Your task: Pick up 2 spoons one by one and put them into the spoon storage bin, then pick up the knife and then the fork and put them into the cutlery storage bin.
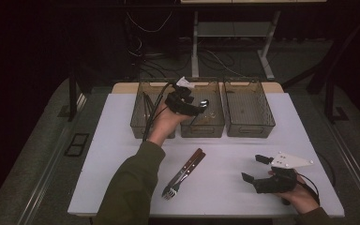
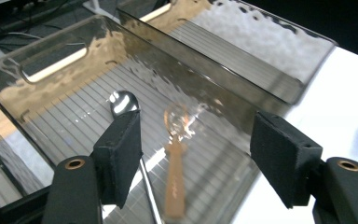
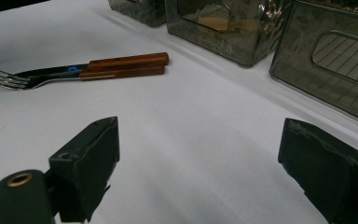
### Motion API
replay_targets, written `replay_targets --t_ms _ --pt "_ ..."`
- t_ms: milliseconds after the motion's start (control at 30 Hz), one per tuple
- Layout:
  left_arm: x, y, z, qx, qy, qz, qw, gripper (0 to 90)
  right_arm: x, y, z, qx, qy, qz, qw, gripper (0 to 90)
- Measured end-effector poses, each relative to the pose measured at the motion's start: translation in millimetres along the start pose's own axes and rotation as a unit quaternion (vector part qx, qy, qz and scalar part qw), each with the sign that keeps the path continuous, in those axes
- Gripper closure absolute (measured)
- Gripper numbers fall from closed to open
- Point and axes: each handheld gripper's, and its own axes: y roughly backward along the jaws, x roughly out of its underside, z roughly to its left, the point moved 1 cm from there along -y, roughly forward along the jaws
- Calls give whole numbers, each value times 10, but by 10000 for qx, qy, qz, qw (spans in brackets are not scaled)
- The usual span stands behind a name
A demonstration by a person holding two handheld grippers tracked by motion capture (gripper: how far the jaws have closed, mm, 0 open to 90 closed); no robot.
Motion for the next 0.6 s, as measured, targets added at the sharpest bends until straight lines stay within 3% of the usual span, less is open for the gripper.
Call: replay_targets --t_ms 233,600 --pt "189 189 -170 104 -182 66 9998 297 3 -7 -8 23 -1 7 10000 127" --pt "556 368 -345 181 -189 30 9997 285 6 -18 -16 45 -26 42 10000 127"
